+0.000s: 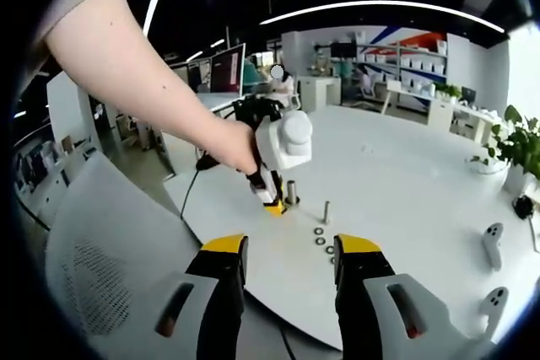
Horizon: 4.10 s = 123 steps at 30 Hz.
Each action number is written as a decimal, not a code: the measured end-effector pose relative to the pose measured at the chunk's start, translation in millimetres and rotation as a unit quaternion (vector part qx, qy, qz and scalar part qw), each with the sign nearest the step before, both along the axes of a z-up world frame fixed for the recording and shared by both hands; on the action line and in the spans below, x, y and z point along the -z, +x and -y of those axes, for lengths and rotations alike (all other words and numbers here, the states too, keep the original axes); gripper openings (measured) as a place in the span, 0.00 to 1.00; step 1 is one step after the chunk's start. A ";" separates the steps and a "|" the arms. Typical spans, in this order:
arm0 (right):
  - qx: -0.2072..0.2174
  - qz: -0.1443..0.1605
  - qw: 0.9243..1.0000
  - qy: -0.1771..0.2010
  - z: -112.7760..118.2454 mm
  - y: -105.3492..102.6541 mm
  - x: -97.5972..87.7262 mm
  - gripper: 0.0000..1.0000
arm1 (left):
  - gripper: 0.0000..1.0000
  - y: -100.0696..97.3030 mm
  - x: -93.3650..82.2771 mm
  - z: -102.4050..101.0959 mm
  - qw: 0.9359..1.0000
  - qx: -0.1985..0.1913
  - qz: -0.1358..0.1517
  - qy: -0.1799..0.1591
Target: Place the washer onto the threaded stud by aligning its center hole with the stud, sliding it down to the base, and recovering from edge contact or off-axis alignment until the washer reaches the visible bottom stop.
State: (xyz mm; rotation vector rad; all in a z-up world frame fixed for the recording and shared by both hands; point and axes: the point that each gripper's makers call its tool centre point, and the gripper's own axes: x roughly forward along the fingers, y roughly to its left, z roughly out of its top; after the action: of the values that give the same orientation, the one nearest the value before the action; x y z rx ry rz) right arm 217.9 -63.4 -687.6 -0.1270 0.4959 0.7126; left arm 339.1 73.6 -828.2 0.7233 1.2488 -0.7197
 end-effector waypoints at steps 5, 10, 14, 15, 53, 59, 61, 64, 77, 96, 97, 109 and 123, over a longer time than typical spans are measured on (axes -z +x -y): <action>0.002 0.001 1.000 0.001 0.6 0.4 -0.3 0.43 | 0.19 14.4 -20.5 -1.0 1.000 -0.019 0.013 -0.017; 0.002 0.001 1.000 0.000 0.4 0.3 -0.2 0.43 | 0.19 14.8 -29.8 -0.6 1.000 -0.006 0.015 -0.017; 0.003 0.001 1.000 0.000 0.8 0.7 -0.3 0.43 | 0.19 16.6 -33.5 -0.8 1.000 0.005 0.016 -0.011; 0.002 0.001 1.000 0.000 0.6 0.5 -0.4 0.43 | 0.19 19.7 -35.2 -2.1 1.000 0.006 0.020 -0.008; 0.003 -0.001 1.000 -0.011 1.9 0.6 2.2 0.42 | 0.20 43.7 24.0 1.4 1.000 -0.019 -0.010 0.018; 0.001 -0.002 1.000 -0.011 1.4 0.8 2.8 0.41 | 0.20 44.5 23.9 0.4 1.000 -0.012 -0.010 0.025; 0.001 -0.002 1.000 -0.012 1.6 0.6 3.0 0.41 | 0.20 44.6 23.6 0.0 1.000 -0.013 -0.010 0.024; 0.002 -0.002 1.000 -0.012 2.1 0.8 3.0 0.41 | 0.22 40.9 29.3 -4.7 0.999 -0.026 -0.026 0.024; 0.007 -0.004 1.000 -0.015 3.6 1.9 4.3 0.41 | 0.49 51.9 14.8 1.8 0.998 -0.061 0.022 -0.028; 0.023 -0.005 0.999 -0.029 10.2 3.4 7.2 0.41 | 0.55 43.9 -25.6 -10.6 0.991 -0.050 0.081 -0.093; 0.024 -0.005 0.999 -0.030 10.8 3.7 7.5 0.41 | 0.56 43.6 -29.7 -10.4 0.989 -0.059 0.086 -0.108; 0.034 -0.024 0.998 -0.043 15.3 2.7 16.2 0.41 | 0.58 33.7 -50.4 -45.5 0.979 -0.056 0.122 -0.153; 0.050 -0.024 0.997 -0.044 20.3 6.0 15.7 0.42 | 0.59 1.9 -85.2 -74.7 0.938 -0.158 0.177 -0.252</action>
State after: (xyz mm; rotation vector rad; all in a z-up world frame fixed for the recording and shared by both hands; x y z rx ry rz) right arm 223.9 -83.7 -703.3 -0.1670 0.5757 0.5969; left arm 341.0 148.3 -743.0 0.2049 0.7740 -0.5754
